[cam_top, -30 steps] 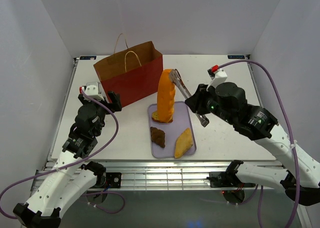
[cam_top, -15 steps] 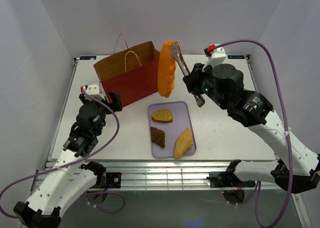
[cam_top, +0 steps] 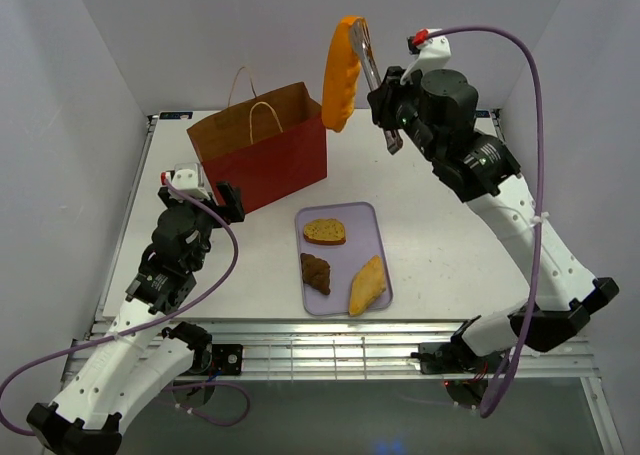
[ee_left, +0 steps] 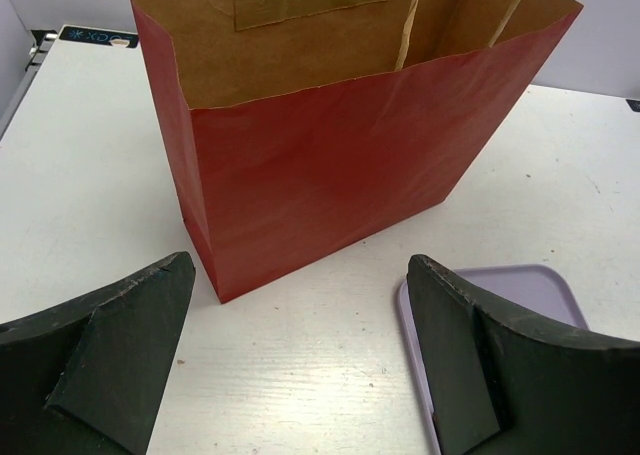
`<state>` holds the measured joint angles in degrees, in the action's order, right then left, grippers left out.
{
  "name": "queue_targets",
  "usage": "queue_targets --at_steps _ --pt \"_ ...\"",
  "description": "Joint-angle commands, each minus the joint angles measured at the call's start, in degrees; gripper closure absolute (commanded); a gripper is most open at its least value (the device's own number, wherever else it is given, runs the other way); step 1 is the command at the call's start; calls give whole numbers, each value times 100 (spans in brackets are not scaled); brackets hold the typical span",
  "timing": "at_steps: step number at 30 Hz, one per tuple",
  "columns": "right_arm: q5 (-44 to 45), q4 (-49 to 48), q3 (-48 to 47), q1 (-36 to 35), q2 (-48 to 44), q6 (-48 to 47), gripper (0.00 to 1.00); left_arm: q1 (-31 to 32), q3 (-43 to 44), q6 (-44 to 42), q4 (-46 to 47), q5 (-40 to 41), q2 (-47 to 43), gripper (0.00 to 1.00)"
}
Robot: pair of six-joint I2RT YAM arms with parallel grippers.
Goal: Place the fake bread into the paper bag
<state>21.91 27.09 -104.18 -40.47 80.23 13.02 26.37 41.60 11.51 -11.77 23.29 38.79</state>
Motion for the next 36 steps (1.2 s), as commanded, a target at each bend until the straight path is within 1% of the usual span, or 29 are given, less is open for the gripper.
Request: queue_targets --at_steps 1,5,9,15,25,29,32,33,36 --pt "-485 -784 -646 232 344 -229 92 26 -12 53 17 -123 -47 2" --pt "-661 -898 -1401 276 888 -475 92 26 -3 71 26 -167 -20 2" --pt "-951 -1188 -1754 285 1415 -537 92 26 -3 71 26 -184 -20 2" --pt "-1408 -1496 -1790 276 1855 -283 92 44 -3 71 34 -211 -55 2" --pt "-2357 -2155 -1052 259 1970 429 92 79 -3 80 34 -263 -99 2" --pt "-2393 -2392 -754 92 1988 632 92 105 -3 88 34 -263 -108 2" --pt "-2314 -2708 -447 -75 1962 711 92 114 -3 88 34 -264 -99 2" --pt "-2253 -2944 -393 -101 1962 737 92 123 -12 88 26 -263 -99 2" --pt "-2244 -3017 -331 -163 2041 921 92 132 -21 88 34 -237 -125 2"
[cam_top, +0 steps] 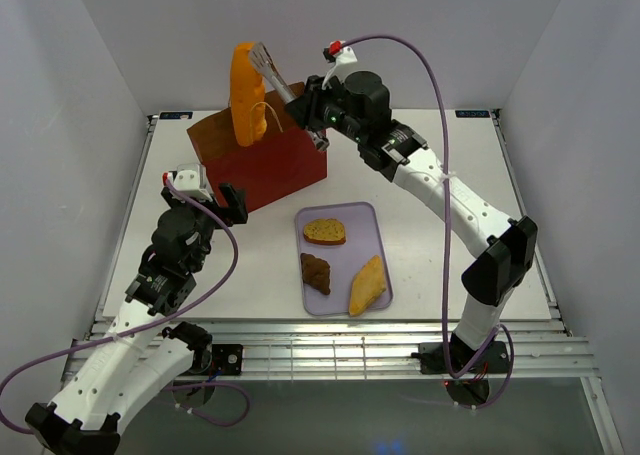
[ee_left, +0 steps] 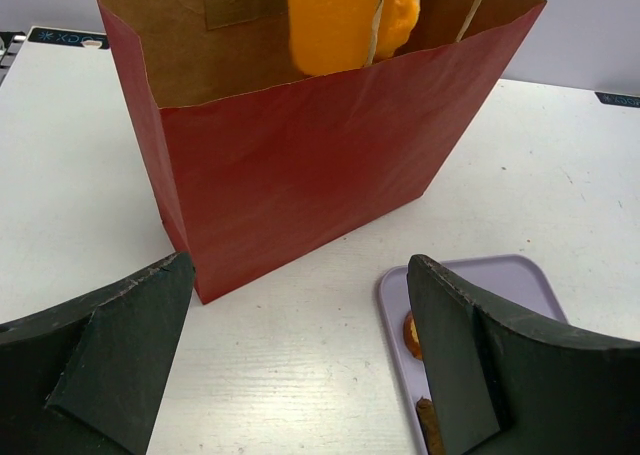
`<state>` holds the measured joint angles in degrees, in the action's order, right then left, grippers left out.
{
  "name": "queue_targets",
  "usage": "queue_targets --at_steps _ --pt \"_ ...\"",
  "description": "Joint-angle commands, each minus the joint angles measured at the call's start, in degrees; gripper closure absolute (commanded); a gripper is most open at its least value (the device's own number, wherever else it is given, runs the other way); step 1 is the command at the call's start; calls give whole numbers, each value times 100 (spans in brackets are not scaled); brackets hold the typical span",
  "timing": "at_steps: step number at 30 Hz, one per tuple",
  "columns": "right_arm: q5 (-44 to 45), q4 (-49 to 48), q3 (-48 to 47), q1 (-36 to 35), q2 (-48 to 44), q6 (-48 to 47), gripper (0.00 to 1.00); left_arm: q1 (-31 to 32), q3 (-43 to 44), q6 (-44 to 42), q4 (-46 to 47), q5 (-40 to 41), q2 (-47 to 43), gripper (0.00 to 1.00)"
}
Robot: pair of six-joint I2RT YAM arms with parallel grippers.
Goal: Place the fake bread into the paper bag
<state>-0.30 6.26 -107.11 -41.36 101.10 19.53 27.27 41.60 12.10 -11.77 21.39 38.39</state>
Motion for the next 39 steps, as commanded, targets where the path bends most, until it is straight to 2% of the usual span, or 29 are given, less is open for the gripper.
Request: queue_targets --at_steps 1,12,15,19,20,25,31,39 --pt "-41 -977 -12 -100 -38 366 92 51 -21 29 34 -38 -86 2" --pt "-58 -1373 349 -284 15 675 92 147 -21 29 34 -56 -16 2" --pt "-120 -1286 261 -293 76 684 82 156 -21 29 34 -38 -25 2" --pt "-50 -1092 155 -302 94 649 77 165 -30 12 35 -12 -25 2" --pt "-41 -1075 155 -302 68 631 70 165 -30 21 34 -3 -16 2" --pt "240 -1162 567 -293 -230 526 57 174 -38 21 43 -21 19 2" --pt "425 -1250 1095 -276 -599 394 50 174 -38 3 52 -47 46 2" --pt "451 -1198 1438 -109 -978 420 51 165 -38 -6 52 -3 46 2"
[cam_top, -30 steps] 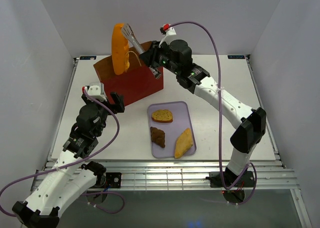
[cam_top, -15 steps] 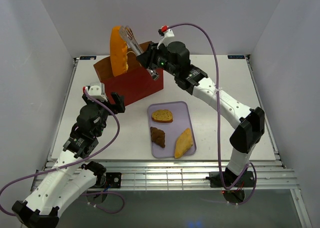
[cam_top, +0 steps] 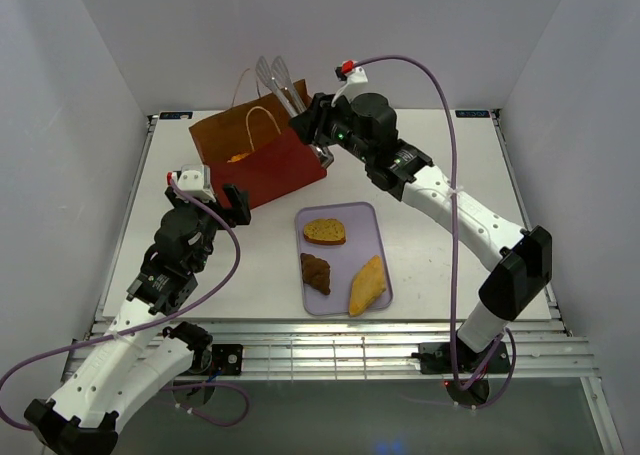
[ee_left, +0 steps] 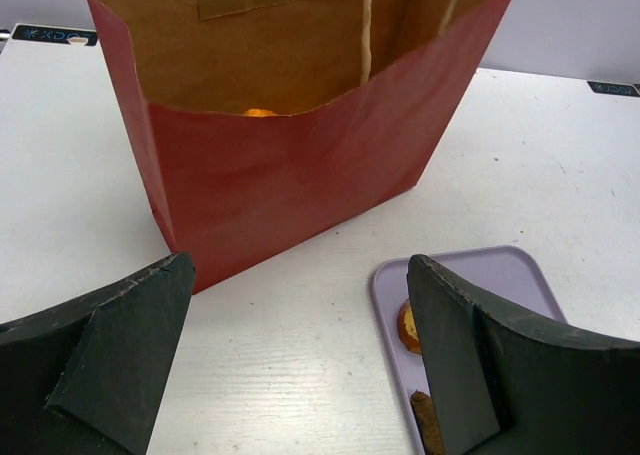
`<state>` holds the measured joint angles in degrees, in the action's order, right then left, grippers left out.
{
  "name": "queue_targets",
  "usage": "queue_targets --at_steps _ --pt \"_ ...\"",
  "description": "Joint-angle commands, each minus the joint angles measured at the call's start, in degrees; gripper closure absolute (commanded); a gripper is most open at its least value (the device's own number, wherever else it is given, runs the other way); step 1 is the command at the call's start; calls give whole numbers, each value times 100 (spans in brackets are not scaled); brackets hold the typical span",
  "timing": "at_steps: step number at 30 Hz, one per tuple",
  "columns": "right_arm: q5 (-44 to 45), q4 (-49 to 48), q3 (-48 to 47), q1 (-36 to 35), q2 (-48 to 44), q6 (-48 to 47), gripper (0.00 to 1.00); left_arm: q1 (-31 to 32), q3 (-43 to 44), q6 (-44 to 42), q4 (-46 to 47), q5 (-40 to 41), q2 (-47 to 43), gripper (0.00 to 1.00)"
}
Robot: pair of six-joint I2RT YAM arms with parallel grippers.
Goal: Place the fake bread into the paper bag
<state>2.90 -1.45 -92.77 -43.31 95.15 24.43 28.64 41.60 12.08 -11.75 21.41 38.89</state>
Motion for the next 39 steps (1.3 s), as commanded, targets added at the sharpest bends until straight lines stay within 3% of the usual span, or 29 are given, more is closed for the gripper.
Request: queue_targets --at_steps 1,15,28,39 --pt "141 -417 31 103 -418 -69 51 27 -38 -3 50 4 4 2" --pt "53 373 180 402 -1358 -184 52 27 -30 -39 32 100 39 2" --pt "238 1216 2438 508 -3387 -123 52 27 -38 -100 32 250 48 2" --pt "-227 1947 4504 508 -4637 229 52 27 -38 -109 41 224 48 2"
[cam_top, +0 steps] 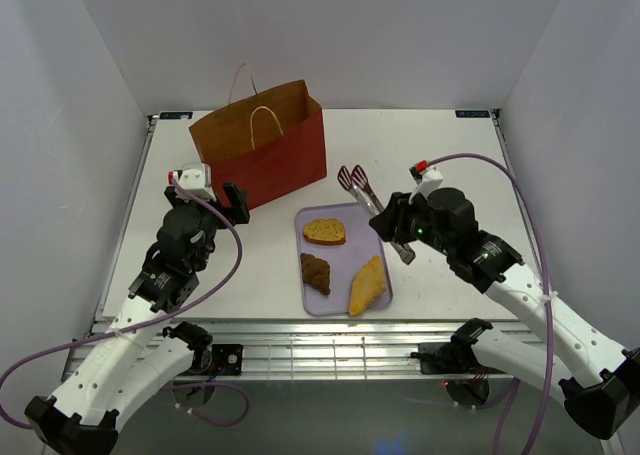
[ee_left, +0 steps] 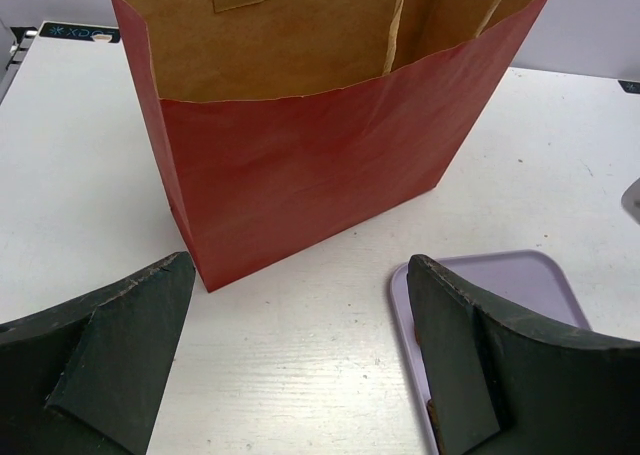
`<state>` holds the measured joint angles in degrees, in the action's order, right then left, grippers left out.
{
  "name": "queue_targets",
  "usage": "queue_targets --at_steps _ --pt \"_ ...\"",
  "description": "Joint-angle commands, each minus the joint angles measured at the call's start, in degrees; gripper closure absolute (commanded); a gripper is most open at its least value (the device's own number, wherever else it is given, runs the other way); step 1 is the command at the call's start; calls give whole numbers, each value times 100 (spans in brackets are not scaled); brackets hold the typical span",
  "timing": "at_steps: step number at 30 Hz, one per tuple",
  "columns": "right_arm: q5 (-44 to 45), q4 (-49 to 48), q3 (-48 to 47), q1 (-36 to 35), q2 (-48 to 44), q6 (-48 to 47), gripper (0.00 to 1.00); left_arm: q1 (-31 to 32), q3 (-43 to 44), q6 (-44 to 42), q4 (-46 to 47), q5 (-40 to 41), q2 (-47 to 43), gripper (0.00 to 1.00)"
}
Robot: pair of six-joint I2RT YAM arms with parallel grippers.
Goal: Place the fake bread into the paper bag
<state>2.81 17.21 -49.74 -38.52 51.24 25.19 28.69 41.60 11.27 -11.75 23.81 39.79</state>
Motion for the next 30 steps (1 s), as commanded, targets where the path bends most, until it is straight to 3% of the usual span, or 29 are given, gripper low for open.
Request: queue_targets --at_steps 1,14,20,30 --pt "-219 107 427 29 -386 205 52 23 -30 -45 32 -52 2 2" --pt "-1581 98 1414 -365 -791 302 51 23 -21 -54 15 71 134 2" --pt "-1512 352 1353 -927 -669 22 49 23 -21 -54 6 45 196 2" --pt "-554 678 1045 -1649 -334 -5 46 23 -21 -46 -3 53 169 2"
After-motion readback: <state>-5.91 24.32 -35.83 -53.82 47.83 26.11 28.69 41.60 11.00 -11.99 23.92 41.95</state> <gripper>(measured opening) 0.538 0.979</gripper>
